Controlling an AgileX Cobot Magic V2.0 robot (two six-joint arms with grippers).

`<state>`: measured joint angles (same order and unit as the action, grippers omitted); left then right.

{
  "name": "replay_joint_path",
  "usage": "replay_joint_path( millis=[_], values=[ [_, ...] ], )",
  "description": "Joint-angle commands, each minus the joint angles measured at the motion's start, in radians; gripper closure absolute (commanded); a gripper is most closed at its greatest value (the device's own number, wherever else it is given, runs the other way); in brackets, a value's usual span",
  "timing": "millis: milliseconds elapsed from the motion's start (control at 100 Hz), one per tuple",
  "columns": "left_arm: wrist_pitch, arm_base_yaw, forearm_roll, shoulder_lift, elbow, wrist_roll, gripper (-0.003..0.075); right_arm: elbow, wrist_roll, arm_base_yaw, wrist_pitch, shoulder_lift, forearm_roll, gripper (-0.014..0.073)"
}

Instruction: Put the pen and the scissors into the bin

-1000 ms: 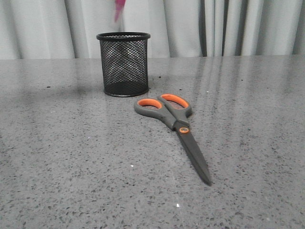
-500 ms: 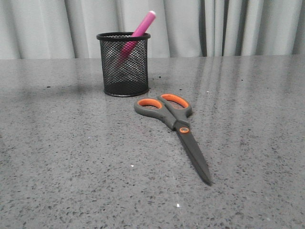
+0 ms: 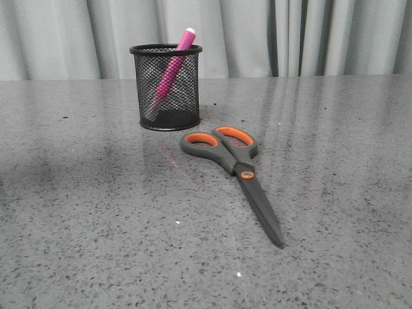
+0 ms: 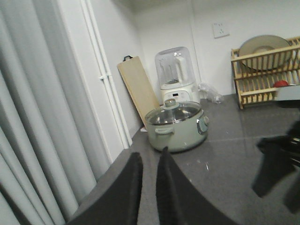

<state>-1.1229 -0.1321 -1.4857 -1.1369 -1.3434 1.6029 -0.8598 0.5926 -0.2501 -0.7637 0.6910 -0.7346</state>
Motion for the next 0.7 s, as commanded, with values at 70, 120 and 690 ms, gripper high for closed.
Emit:
replay_joint_path(
  millis=[70,120,690],
  values=[
    [0.024,-0.002,0.095,0.188,0.054,-0.074,0.0674,-0.122,0.006,-0.001,0.034,0.112,0.068,0.0258],
    [0.059,-0.008,0.100,0.250,0.102,-0.074,0.0675,-0.139,-0.003,-0.001,0.031,0.132,0.086,0.0258],
    [0.215,-0.023,0.058,0.616,0.548,-0.074,0.0677,-0.438,-0.133,-0.123,0.053,0.486,0.574,0.0258]
  ],
)
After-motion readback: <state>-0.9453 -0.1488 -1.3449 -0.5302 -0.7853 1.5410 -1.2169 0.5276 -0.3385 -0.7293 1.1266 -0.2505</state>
